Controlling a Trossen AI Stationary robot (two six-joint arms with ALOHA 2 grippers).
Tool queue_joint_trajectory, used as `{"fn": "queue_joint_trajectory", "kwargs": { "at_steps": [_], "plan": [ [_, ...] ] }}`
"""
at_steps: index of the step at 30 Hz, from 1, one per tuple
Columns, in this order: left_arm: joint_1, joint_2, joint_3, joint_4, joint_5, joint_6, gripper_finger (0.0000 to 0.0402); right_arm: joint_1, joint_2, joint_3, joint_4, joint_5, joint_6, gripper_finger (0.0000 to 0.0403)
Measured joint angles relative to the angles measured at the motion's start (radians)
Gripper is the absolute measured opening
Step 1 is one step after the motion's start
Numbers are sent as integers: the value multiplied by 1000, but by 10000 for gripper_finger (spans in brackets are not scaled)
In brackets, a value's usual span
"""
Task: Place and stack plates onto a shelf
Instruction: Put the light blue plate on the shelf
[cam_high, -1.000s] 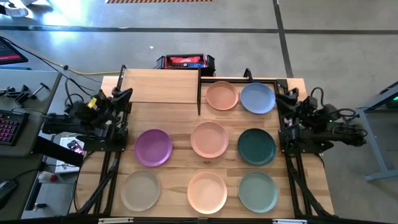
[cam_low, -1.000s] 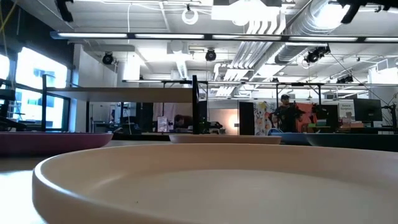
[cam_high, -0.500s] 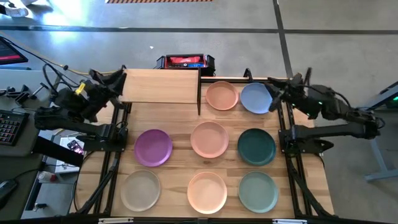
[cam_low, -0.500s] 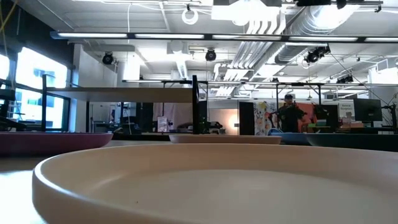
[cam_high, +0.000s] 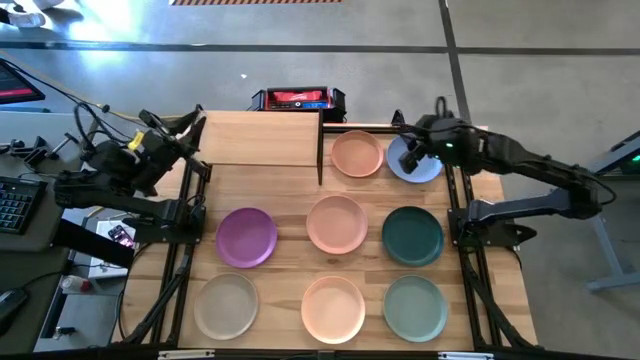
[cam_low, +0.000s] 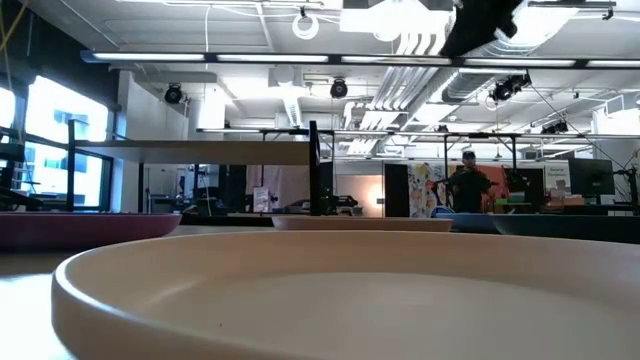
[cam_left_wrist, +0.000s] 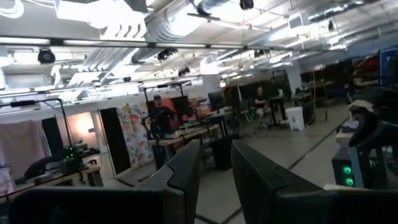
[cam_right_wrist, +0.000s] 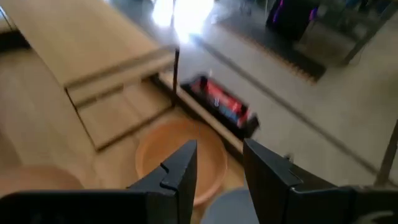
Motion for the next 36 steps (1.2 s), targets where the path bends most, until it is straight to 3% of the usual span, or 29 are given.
{"fn": "queue_joint_trajectory", "kwargs": {
  "at_steps": [10, 20, 29, 36],
  "plan": [
    [0, 116, 0, -42, -143, -33, 78, -83, 166, 0, -95, -102, 129, 115],
    [54, 195, -1, -269, -142, -298, 78, -152, 327, 0, -133, -249, 215, 115],
    [198, 266, -1, -352, 1, -484, 78, -217, 475, 0, -137, -303, 265, 115],
    [323, 334, -1, -396, 180, -569, 78, -254, 554, 0, -156, -304, 263, 115]
  ]
}}
